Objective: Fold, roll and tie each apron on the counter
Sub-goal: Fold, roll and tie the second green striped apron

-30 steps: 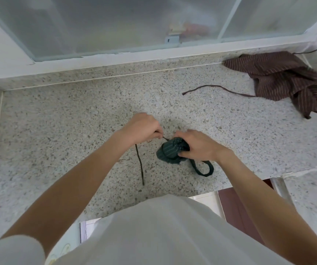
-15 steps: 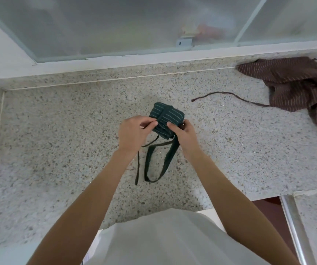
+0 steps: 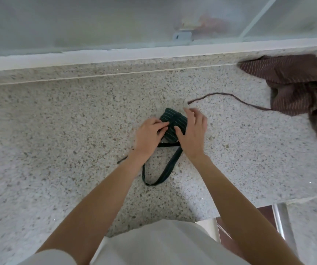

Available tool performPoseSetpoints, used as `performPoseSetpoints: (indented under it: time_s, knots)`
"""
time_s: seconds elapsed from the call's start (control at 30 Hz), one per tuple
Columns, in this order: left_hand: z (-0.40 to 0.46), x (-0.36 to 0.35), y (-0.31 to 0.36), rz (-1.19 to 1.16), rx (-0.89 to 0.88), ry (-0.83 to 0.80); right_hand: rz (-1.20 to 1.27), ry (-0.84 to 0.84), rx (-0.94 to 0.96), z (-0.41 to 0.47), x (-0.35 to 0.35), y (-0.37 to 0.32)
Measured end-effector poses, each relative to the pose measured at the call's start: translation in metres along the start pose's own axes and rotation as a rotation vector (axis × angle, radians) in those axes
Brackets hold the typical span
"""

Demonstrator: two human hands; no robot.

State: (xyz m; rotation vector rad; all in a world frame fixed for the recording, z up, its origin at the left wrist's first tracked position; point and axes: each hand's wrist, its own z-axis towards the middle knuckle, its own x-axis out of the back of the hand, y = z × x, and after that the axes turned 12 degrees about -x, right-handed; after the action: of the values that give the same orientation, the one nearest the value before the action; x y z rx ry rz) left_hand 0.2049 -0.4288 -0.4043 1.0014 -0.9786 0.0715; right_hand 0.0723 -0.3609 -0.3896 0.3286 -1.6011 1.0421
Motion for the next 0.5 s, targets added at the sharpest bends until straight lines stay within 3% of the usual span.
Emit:
performPoseSetpoints:
  time_s: [0.13,0.3,0.43,0.5]
  knots:
    - [0.0,-0.005,0.001,-0.017,-0.09,-0.012,0.112,-0.139,0.489,0.02,0.007,-0.006]
    - [-0.03,-0.001,-0.003,-0.1,0.049,0.056,-0.091,-0.288,0.694,0.035,0.007,-0.003]
    - [-0.046,-0.006,-0.005,0.143,-0.084,0.02,-0.372,-0.264,0.899,0.039,0.006,-0.008]
    - [-0.046,-0.01,-0.004,0.227,0.004,-0.021,-0.466,-0.274,0.96,0.037,0.009,-0.018]
